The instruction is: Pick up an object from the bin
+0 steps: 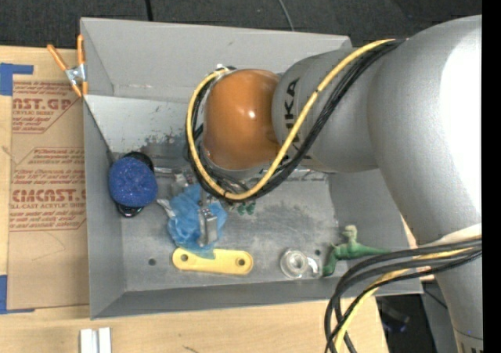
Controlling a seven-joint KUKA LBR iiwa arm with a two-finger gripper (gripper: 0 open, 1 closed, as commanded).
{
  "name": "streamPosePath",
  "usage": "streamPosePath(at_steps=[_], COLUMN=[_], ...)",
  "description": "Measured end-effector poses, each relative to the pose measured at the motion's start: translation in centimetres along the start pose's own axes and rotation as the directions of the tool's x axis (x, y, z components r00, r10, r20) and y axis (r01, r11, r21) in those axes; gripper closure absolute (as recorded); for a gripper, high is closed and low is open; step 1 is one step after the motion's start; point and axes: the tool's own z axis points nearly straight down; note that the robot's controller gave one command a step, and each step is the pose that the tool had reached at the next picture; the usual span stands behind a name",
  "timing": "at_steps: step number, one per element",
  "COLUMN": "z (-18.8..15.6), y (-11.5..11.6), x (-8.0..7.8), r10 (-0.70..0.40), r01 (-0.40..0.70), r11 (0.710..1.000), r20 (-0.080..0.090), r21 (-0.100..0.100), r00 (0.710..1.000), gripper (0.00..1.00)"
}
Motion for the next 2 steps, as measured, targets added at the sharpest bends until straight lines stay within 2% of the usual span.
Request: streamPosePath(at_steps=[1, 2], z=[3.22, 3.22], y=[-1.30, -1.30], x=[1.39, 1.39], r10=[0.064, 0.064], r01=[-0.064, -0.064], r11=[0.998, 0.998], r20=[-0.001, -0.001], r21=[-0.002, -0.002], r00=[0.998, 0.998], gripper=[1.00, 1.00])
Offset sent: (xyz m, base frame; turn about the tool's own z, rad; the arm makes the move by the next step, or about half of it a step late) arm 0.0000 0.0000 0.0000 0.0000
